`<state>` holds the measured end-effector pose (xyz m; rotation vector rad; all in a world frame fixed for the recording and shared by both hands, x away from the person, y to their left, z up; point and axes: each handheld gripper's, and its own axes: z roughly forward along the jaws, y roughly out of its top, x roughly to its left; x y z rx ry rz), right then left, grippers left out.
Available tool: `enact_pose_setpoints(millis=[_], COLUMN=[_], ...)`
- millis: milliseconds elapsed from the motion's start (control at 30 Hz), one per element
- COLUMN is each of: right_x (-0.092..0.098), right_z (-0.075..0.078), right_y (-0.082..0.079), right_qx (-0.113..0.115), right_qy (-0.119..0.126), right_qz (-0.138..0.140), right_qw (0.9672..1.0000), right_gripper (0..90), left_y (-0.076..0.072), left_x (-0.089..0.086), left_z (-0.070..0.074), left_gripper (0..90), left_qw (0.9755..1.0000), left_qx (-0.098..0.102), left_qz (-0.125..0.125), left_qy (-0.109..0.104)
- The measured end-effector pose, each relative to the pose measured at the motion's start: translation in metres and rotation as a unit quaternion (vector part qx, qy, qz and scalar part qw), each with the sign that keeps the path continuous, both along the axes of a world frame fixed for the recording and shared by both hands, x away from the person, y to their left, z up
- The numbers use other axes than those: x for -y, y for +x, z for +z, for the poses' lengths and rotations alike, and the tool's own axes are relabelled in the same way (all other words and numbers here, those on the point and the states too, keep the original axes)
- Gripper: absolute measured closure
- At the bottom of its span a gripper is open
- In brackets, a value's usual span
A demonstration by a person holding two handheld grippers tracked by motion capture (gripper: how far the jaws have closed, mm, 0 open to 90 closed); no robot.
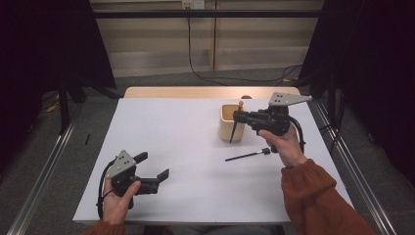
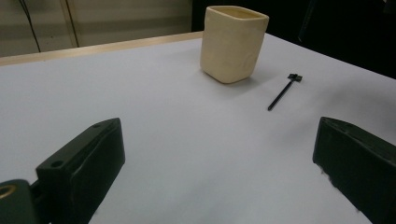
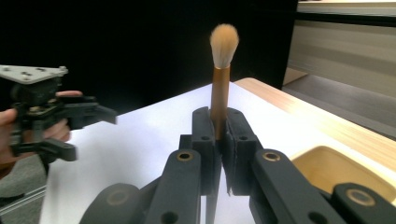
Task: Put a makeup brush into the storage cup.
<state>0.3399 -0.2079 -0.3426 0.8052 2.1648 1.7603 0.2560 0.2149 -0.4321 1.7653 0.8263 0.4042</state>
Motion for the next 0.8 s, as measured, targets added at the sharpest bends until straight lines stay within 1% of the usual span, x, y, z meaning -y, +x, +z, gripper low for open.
enact_pose_setpoints(millis=[67, 133, 200, 233, 267, 333, 367, 467, 600, 667, 700, 800], right_x=[0.001, 0.002, 0.003, 0.003, 0.004, 0.004, 0.004, 0.003, 0.003, 0.003, 0.003, 0.004], right_z=[0.003, 0.007, 0.012, 0.014, 0.017, 0.020, 0.022, 0.025, 0.034, 0.036, 0.037, 0.039], right_y=[0.002, 0.005, 0.007, 0.009, 0.010, 0.012, 0.013, 0.015, 0.018, 0.019, 0.020, 0.023], right_qx=[0.002, 0.006, 0.009, 0.011, 0.013, 0.017, 0.018, 0.019, 0.026, 0.029, 0.029, 0.031], right_qy=[0.001, 0.001, 0.001, 0.000, 0.000, -0.002, -0.001, -0.002, -0.005, -0.004, -0.003, -0.004], right_qz=[-0.002, -0.006, -0.009, -0.010, -0.011, -0.014, -0.015, -0.017, -0.020, -0.020, -0.020, -0.023], right_qw=[1.0000, 1.0000, 0.9999, 0.9999, 0.9999, 0.9998, 0.9997, 0.9997, 0.9994, 0.9994, 0.9994, 0.9992], right_gripper=[84.2, 84.2, 84.2, 84.2, 84.2, 84.2, 84.2, 84.2, 84.2, 84.2, 84.2, 84.2], left_y=[-0.001, -0.001, -0.001, -0.001, -0.001, 0.000, -0.001, -0.002, -0.005, -0.006, -0.007, -0.007], left_x=[-0.002, -0.004, -0.005, -0.005, -0.006, -0.007, -0.008, -0.009, -0.006, -0.006, -0.005, -0.005], left_z=[-0.001, -0.002, -0.001, 0.000, 0.000, 0.001, 0.000, 0.000, 0.002, 0.003, 0.003, 0.003], left_gripper=[2.2, 2.0, 1.9, 2.0, 2.0, 2.1, 2.1, 2.1, 2.1, 2.0, 2.1, 2.0], left_qw=[1.0000, 1.0000, 1.0000, 0.9999, 0.9998, 0.9998, 0.9998, 0.9998, 0.9997, 0.9998, 0.9998, 0.9998], left_qx=[0.001, -0.003, 0.004, 0.005, 0.009, 0.013, 0.014, 0.013, 0.016, 0.018, 0.018, 0.017], left_qz=[0.001, 0.006, 0.007, 0.011, 0.015, 0.015, 0.015, 0.013, 0.012, 0.010, 0.008, 0.007], left_qy=[0.000, 0.002, -0.004, -0.006, -0.003, 0.001, -0.003, -0.001, -0.011, -0.008, -0.011, -0.009])
